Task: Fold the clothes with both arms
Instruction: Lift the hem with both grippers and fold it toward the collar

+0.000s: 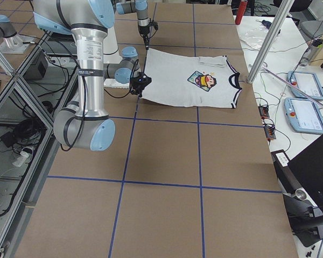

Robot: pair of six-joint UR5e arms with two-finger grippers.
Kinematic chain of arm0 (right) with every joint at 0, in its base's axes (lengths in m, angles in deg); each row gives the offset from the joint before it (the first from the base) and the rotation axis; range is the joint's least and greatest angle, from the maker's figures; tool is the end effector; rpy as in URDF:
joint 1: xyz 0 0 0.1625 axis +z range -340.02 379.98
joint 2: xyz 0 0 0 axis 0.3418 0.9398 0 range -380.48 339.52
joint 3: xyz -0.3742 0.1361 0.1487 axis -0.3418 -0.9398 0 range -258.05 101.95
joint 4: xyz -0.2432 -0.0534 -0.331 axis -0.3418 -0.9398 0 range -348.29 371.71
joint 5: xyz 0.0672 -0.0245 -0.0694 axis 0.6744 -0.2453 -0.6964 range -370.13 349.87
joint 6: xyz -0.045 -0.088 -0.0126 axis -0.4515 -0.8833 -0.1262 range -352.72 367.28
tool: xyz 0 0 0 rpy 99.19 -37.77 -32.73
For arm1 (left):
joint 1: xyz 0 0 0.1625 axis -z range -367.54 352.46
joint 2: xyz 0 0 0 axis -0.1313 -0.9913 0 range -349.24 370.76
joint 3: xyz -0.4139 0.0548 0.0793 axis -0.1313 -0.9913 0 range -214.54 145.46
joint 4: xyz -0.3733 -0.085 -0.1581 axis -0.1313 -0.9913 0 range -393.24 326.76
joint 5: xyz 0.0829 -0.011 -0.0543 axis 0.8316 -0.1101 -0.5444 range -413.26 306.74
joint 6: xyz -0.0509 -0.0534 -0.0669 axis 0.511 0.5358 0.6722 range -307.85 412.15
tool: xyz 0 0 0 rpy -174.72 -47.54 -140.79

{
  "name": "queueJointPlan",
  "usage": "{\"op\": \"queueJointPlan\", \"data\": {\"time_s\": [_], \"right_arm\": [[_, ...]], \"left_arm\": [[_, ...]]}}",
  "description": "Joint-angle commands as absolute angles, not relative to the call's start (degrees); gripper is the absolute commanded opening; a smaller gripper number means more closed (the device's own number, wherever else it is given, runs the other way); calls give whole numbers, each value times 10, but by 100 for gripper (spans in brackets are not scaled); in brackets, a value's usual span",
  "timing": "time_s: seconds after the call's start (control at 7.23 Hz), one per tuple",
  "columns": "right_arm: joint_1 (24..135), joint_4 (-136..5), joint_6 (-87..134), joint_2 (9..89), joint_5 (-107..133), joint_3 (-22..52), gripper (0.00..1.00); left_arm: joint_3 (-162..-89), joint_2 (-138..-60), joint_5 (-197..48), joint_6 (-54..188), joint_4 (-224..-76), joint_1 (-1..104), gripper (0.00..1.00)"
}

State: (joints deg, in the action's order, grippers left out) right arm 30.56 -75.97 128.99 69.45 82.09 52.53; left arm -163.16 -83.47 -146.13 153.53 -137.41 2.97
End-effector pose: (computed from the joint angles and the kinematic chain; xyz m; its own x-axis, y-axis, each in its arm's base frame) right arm -0.4076 -0.2078 0.3370 0.5291 0.6331 0.5650 -0.5120 0.7692 -0.3823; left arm 0.4254 -0.2094 0.2901 0.4969 -0.2926 -0.8170 0.2436 0.9506 -0.1923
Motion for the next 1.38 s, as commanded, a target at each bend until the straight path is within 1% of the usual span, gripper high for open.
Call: {"op": "queueJointPlan", "data": {"time_s": [0.0, 0.28, 0.41, 0.55, 0.69, 0.83, 0.97, 1.11, 1.24], "right_arm": [[275, -845, 1294, 702, 832, 608, 0], [293, -880, 1294, 698, 839, 655, 0], [321, -882, 1294, 689, 834, 648, 0], [353, -881, 1287, 657, 834, 625, 0], [378, -882, 1262, 596, 834, 575, 0], [419, -881, 1182, 550, 836, 518, 0], [483, -880, 1091, 508, 843, 459, 0], [536, -876, 1016, 484, 862, 412, 0], [589, -876, 951, 442, 885, 356, 0]], "left_arm": [[-1713, -833, -1479, 1574, -1328, 11, 0], [-1767, -833, -1484, 1575, -1309, 15, 0], [-1761, -840, -1484, 1569, -1309, 19, 0], [-1726, -875, -1479, 1560, -1310, 53, 0], [-1704, -919, -1483, 1481, -1306, 116, 0], [-1677, -939, -1484, 1439, -1306, 161, 0], [-1622, -988, -1486, 1395, -1305, 223, 0], [-1551, -1002, -1491, 1350, -1325, 267, 0], [-1479, -1016, -1492, 1317, -1390, 306, 0]]}}
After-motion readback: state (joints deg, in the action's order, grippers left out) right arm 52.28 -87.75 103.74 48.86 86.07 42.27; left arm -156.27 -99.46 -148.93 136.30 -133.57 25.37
